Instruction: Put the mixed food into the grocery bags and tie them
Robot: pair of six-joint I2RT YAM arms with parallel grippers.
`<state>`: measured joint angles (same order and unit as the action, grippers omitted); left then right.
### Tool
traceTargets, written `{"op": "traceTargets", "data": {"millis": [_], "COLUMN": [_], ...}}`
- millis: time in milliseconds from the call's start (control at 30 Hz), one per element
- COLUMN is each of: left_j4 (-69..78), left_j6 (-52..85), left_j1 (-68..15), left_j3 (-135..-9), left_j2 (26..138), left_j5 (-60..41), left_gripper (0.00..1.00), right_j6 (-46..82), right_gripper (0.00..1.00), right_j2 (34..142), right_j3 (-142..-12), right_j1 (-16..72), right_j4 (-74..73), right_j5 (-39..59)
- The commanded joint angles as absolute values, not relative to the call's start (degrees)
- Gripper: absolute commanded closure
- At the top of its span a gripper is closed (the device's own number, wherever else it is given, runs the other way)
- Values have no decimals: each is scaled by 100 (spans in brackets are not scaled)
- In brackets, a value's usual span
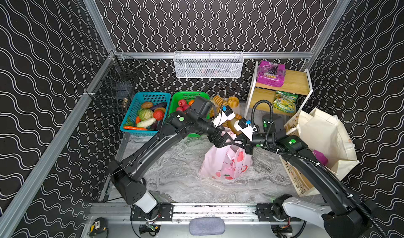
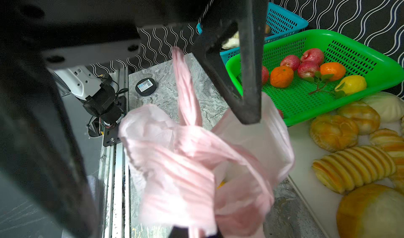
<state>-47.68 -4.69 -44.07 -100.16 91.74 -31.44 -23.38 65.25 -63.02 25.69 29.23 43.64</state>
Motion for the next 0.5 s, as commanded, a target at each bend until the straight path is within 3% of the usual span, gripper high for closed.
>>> {"op": "traceTargets", "data": {"millis": [0, 133, 267, 367, 467], "left_j4": [-4918, -4961, -5130, -5247, -5350], "left_j6": [-595, -710, -934, -1153, -1389], "left_j1": [-4542, -4632, -4632, -4633, -4632], "left_j3": [-10170, -10298, -10345, -10388, -10440], "left_j2": [9319, 9397, 9352, 9317, 9277], "left_j5": [-2800, -2458, -2094, -2007, -1926], "left_gripper": [4, 11, 53, 79, 98], "right_j6": [-2423, -2529, -2800, -3167, -3434], "right_gripper": [100, 100, 100, 100, 100], "right_j2": [6507, 6504, 6508, 6548, 6544], "right_j3": [-6381, -6390, -6440, -6584, -6698], "right_j1": [2558, 2558, 2536, 2531, 2531], "right_j4": [2869, 2982, 3375, 3865, 4262], "right_j5": [4549, 4676, 4723, 4742, 4872]}}
